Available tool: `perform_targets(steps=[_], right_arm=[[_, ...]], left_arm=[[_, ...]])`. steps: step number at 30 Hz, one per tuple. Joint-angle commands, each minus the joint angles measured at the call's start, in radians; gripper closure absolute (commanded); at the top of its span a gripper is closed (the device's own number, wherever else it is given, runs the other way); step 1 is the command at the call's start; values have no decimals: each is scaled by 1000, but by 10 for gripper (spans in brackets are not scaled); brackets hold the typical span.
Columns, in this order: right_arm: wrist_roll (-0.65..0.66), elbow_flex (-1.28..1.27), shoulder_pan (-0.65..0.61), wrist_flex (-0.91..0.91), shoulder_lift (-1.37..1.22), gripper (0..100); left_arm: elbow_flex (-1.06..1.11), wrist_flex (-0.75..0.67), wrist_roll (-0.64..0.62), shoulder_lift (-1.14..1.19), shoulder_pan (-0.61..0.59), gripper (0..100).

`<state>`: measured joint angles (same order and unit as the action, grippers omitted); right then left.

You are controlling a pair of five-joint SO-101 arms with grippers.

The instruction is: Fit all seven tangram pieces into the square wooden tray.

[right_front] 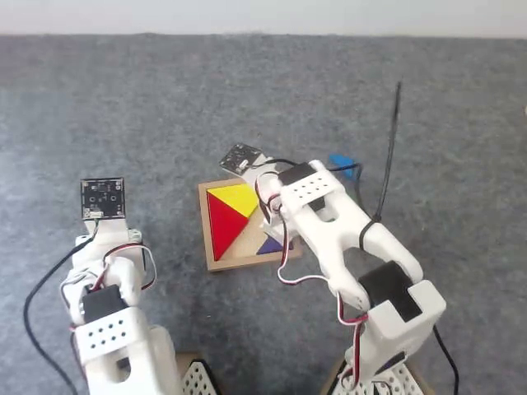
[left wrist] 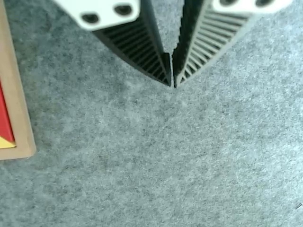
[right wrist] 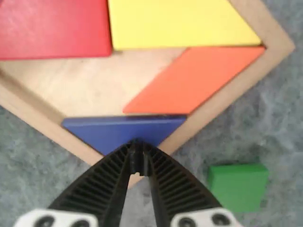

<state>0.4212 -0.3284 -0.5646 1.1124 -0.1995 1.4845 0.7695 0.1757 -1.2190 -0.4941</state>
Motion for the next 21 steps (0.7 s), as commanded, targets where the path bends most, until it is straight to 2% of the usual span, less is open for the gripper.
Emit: perform_targets(steps=[1, 6, 10, 14, 18, 21], right_arm=[[-2, 68, 21, 64, -2, 991], [35, 158, 21, 154, 8, 991], [-9, 183, 1, 159, 51, 991], [-20, 166, -51, 81, 65, 990], [-18, 109, -111, -84, 12, 990], [-15, 103, -124, -122, -38, 990]], left_arm=[[-36, -15, 12, 3, -3, 988], [-36, -15, 12, 3, -3, 988], [-36, -15, 12, 3, -3, 988], [-36, -15, 12, 3, -3, 988], [-36, -15, 12, 3, -3, 988], [-36, -15, 12, 3, -3, 988]])
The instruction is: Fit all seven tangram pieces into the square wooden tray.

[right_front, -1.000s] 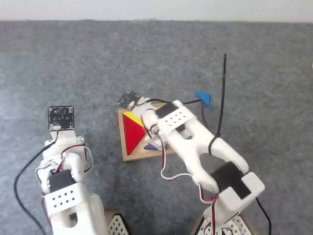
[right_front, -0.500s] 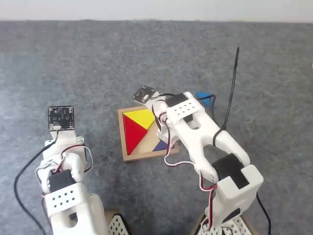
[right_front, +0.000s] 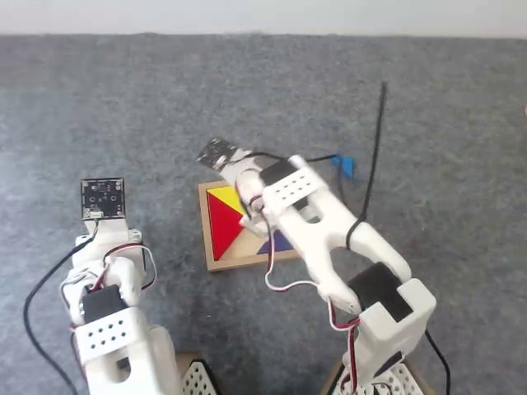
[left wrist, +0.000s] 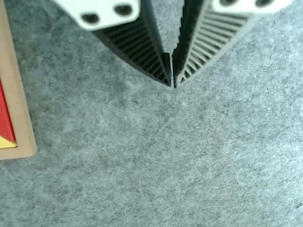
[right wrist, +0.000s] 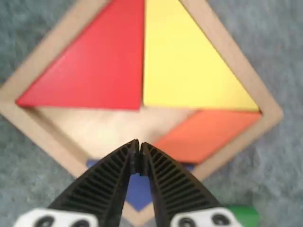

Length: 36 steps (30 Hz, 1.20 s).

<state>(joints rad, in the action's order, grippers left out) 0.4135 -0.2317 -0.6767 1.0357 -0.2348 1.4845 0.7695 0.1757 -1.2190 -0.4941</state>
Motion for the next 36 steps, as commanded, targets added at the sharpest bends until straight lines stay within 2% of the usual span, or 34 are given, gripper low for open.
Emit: perform_targets(steps=[1, 6, 12, 20, 22, 25, 30, 34, 36], right_arm=[[-5, 8, -13, -47, -12, 991], [-3, 3, 8, -47, -27, 990], [-3, 0, 90, 7, -24, 990], [-2, 23, 91, 62, -2, 991], [9, 61, 97, 110, 38, 990], [166, 92, 142, 159, 147, 990], [149, 71, 249, 173, 320, 990], [157, -58, 318, 174, 401, 989], [201, -143, 335, 166, 426, 988]], left_arm=[[-36, -15, 12, 3, -3, 988], [-36, -15, 12, 3, -3, 988], [-36, -15, 12, 3, -3, 988], [-36, -15, 12, 3, -3, 988], [-36, -15, 12, 3, -3, 988], [-36, -15, 12, 3, -3, 988], [-36, -15, 12, 3, -3, 988], [-36, -15, 12, 3, -3, 988], [-36, -15, 12, 3, -3, 988]])
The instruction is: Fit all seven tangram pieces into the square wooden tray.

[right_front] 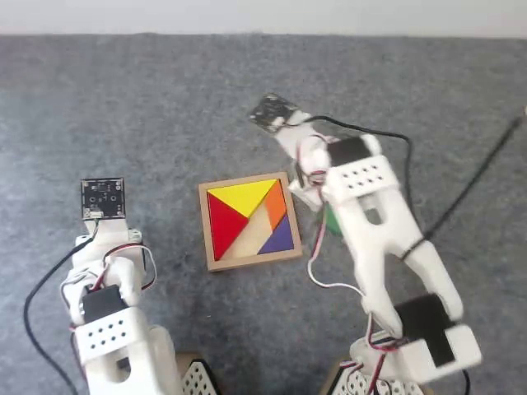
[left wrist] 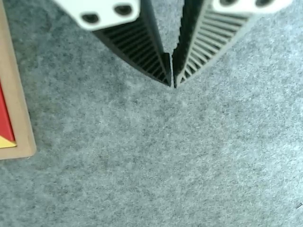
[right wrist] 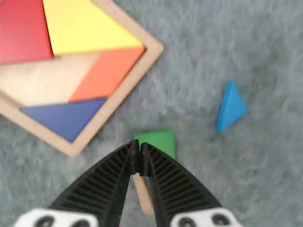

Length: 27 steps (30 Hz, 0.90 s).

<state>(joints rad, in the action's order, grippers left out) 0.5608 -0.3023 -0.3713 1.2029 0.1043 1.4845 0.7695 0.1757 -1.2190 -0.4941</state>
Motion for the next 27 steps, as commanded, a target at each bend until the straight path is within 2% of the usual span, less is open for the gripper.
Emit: perform_targets(steps=[1, 3, 10, 14, 21, 27], right_arm=[[77, -109, 35, -4, 96, 987], [91, -169, 42, -24, 110, 965], [100, -275, 44, -176, 110, 767], [101, -276, 50, -231, 38, 757], [176, -195, 120, -257, -153, 760], [204, -178, 120, -255, -193, 760]], left_arm=[[-36, -15, 12, 3, -3, 988], [-36, -15, 12, 3, -3, 988], [-36, -15, 12, 3, -3, 988], [-35, -15, 12, 3, -3, 988], [-35, -15, 12, 3, -3, 988], [-35, -15, 12, 3, -3, 988]])
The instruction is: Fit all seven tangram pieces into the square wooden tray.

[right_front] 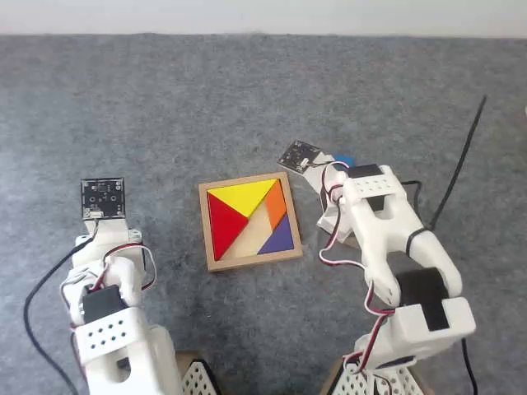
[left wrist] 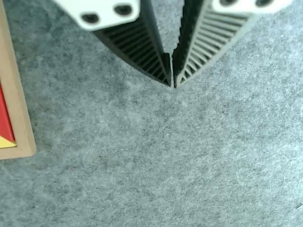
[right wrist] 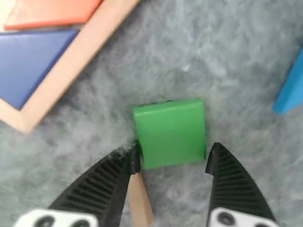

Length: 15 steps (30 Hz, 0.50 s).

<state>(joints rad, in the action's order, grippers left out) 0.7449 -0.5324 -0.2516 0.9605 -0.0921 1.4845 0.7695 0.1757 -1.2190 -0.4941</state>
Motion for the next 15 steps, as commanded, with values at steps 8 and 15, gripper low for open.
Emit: perform_targets(steps=[8, 15], right_arm=[[21, 92, 21, 107, 68, 758], [86, 89, 101, 315, 403, 760]], left_arm=[[-35, -15, 12, 3, -3, 988], [-35, -15, 12, 3, -3, 988]])
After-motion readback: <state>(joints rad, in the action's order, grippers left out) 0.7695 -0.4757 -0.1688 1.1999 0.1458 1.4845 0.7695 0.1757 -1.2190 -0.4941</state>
